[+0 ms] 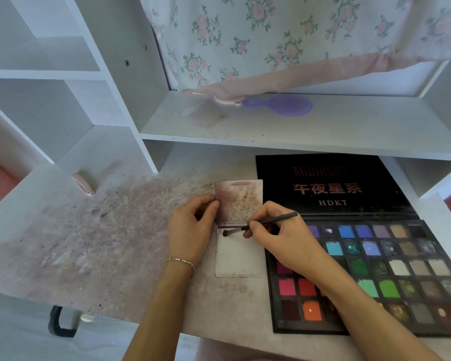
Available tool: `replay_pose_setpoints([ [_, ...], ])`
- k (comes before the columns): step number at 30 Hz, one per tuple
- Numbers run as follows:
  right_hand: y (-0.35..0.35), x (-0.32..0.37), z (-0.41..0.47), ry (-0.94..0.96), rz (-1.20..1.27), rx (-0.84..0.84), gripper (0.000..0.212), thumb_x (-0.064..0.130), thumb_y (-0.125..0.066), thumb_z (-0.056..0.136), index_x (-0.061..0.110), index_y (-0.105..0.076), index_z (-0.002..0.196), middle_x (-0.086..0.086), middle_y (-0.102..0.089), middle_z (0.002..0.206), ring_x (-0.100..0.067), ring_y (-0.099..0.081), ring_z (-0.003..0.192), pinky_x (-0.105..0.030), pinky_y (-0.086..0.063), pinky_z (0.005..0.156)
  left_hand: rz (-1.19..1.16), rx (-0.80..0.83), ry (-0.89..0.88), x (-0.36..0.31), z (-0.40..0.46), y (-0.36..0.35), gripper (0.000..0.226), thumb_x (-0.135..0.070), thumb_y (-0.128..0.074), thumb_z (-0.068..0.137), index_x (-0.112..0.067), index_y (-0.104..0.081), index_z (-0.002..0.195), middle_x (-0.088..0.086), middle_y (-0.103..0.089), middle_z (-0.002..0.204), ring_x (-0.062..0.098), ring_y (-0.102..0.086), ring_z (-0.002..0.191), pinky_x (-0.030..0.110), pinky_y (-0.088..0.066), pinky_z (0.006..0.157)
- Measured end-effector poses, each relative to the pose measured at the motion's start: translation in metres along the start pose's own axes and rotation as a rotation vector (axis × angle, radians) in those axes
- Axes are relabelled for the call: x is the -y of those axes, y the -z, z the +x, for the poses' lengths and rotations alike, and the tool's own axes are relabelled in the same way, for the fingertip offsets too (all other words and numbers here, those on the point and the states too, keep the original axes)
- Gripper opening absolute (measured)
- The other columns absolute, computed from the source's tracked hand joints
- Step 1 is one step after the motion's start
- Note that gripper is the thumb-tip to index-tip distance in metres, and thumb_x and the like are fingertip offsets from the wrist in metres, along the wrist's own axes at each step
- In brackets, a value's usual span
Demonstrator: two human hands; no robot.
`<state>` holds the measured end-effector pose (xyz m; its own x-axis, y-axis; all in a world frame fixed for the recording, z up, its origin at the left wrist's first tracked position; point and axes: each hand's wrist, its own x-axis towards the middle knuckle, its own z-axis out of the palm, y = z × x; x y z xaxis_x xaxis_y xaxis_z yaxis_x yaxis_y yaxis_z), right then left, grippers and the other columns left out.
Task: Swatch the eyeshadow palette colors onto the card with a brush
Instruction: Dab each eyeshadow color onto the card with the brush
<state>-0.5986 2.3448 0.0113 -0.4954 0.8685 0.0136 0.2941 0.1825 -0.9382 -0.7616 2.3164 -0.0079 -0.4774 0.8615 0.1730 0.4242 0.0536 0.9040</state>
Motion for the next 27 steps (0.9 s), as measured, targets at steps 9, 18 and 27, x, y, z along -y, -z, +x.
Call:
replay_pose_setpoints([
  [9, -0.0001, -0.0003, 0.0001, 0.001, 0.011, -0.009, 0.013, 0.013, -0.057, 0.085, 0.022, -0.057, 0.075, 0.0, -0.069, 0.077, 0.002, -0.055, 0.059, -0.011, -0.043, 0.055, -0.002, -0.003, 0.005, 0.0014, 0.0002, -0.0005, 0.015, -0.012, -0.061, 0.083, -0.026, -0.066, 0.083, -0.012, -0.065, 0.074, 0.01, -0.064, 0.073, 0.021, -0.052, 0.07],
  [18, -0.0009, -0.0012, 0.001, 0.015, 0.026, -0.013, 0.013, 0.012, -0.057, 0.085, 0.022, -0.057, 0.076, 0.001, -0.069, 0.078, 0.005, -0.057, 0.062, -0.008, -0.042, 0.055, 0.002, -0.009, -0.012, 0.0016, 0.0001, -0.0002, 0.018, -0.012, -0.061, 0.083, -0.029, -0.064, 0.081, -0.014, -0.064, 0.073, 0.006, -0.062, 0.071, 0.017, -0.051, 0.068],
  [27, 0.0072, 0.0034, -0.0025, 0.091, 0.263, -0.114, 0.021, -0.003, -0.048, 0.088, 0.013, -0.062, 0.085, -0.005, -0.067, 0.076, -0.007, -0.067, 0.072, -0.018, -0.052, 0.067, 0.011, -0.015, -0.009, 0.0013, 0.0006, 0.0, 0.018, -0.013, -0.062, 0.083, -0.03, -0.064, 0.081, -0.014, -0.064, 0.072, 0.006, -0.062, 0.069, 0.013, -0.049, 0.067],
])
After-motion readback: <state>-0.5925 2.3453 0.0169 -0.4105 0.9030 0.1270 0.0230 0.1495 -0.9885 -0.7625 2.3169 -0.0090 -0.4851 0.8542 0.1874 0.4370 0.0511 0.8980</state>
